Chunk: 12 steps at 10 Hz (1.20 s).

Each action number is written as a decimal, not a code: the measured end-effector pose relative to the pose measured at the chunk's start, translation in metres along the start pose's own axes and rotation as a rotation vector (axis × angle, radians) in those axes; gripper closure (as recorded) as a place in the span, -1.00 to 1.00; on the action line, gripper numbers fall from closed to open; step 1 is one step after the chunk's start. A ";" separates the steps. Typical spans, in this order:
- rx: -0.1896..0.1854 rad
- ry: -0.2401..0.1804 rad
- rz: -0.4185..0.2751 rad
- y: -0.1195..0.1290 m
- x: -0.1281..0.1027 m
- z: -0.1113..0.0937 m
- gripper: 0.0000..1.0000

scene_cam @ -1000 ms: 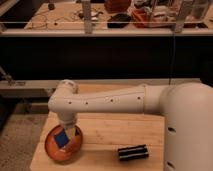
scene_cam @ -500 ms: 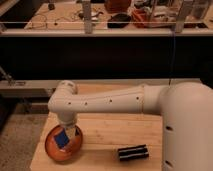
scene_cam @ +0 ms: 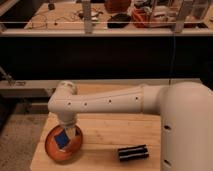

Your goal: Place the white sponge in the ceramic bowl

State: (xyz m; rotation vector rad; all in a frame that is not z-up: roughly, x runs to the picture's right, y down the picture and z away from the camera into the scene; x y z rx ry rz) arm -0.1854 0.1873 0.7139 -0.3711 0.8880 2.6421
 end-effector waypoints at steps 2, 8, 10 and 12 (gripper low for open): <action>0.000 -0.003 -0.005 0.000 0.000 0.001 0.97; 0.003 -0.008 -0.017 0.000 -0.001 0.005 0.87; 0.004 -0.010 -0.019 0.000 -0.002 0.006 0.80; 0.004 -0.012 -0.021 0.000 -0.002 0.006 0.72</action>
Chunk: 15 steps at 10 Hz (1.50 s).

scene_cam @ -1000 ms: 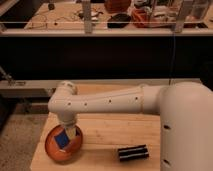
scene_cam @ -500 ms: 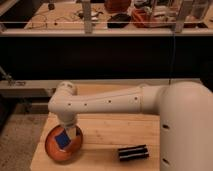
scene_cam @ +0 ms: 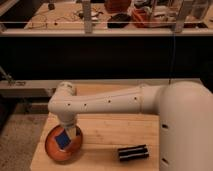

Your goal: Place the white sponge in the ceramic bowl

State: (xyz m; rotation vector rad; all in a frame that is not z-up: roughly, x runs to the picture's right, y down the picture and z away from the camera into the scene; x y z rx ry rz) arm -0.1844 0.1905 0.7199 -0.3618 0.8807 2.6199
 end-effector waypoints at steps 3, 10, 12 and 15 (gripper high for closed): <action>0.000 -0.002 -0.002 0.000 0.000 0.001 0.58; 0.000 -0.006 -0.003 0.000 -0.002 0.002 0.10; 0.000 -0.007 -0.003 0.000 -0.002 0.002 0.08; 0.000 -0.008 -0.003 0.000 -0.002 0.003 -0.35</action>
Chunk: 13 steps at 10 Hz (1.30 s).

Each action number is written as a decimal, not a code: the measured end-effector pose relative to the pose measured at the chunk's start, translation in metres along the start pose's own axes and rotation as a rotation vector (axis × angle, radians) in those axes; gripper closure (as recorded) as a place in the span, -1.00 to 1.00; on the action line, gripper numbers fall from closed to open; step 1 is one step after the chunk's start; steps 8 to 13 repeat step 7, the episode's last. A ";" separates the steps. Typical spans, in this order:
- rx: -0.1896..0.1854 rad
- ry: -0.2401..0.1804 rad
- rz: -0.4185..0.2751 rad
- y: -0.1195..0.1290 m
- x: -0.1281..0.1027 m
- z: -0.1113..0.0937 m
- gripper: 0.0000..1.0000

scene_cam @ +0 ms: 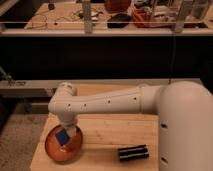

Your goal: Place the white sponge in the ceramic bowl

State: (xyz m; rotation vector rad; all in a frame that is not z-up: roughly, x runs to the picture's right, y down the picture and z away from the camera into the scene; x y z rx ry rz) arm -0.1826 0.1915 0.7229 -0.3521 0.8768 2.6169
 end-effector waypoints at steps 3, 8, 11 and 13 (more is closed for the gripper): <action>0.000 -0.002 0.000 0.000 -0.001 0.000 -0.60; 0.000 -0.004 -0.003 -0.001 -0.002 0.001 -0.25; 0.000 -0.004 -0.003 -0.001 -0.002 0.001 -0.25; 0.000 -0.004 -0.003 -0.001 -0.002 0.001 -0.25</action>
